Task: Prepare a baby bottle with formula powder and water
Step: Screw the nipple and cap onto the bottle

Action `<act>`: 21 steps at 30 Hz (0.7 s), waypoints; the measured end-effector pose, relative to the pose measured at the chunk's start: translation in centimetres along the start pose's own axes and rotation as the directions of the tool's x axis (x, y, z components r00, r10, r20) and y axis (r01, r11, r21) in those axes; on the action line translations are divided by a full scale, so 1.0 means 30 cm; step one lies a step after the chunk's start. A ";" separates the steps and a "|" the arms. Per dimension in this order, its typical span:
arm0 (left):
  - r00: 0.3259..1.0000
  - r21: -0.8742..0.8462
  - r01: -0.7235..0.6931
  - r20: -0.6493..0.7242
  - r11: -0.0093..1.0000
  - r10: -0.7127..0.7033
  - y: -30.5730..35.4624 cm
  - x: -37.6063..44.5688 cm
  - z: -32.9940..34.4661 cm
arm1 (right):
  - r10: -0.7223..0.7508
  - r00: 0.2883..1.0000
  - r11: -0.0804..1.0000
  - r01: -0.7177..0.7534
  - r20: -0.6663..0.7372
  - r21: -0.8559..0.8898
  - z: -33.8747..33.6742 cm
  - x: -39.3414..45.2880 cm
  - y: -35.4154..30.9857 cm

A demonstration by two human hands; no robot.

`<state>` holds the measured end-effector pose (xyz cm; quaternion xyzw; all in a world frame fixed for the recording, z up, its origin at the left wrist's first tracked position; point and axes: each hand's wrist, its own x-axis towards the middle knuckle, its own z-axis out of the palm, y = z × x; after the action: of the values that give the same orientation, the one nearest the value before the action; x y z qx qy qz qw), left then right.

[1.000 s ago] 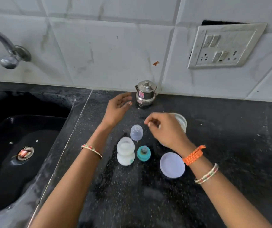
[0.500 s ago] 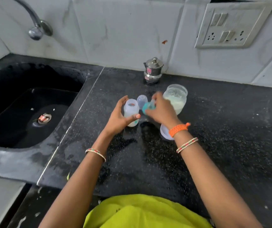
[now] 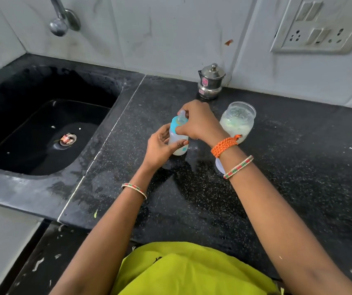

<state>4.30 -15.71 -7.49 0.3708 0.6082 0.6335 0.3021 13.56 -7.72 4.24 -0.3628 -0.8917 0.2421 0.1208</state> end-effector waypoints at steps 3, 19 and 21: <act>1.000 -0.022 -0.007 -0.016 1.000 0.007 -0.004 -0.001 0.008 | -0.004 1.000 0.997 0.002 -0.025 -0.082 -0.003 -0.002 -0.017; 1.000 -0.115 0.002 -0.010 0.993 -0.004 -0.020 0.001 0.016 | -0.105 0.968 0.976 0.055 0.230 0.212 -0.038 -0.023 0.080; 1.000 -0.116 0.002 -0.013 0.993 -0.004 -0.017 -0.001 0.016 | -0.115 0.976 0.964 0.064 0.186 0.257 -0.005 -0.010 0.080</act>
<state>4.69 -15.43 -8.02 0.3478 0.5729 0.6696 0.3201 15.23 -6.40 3.10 -0.2778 -0.8773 0.3817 0.0865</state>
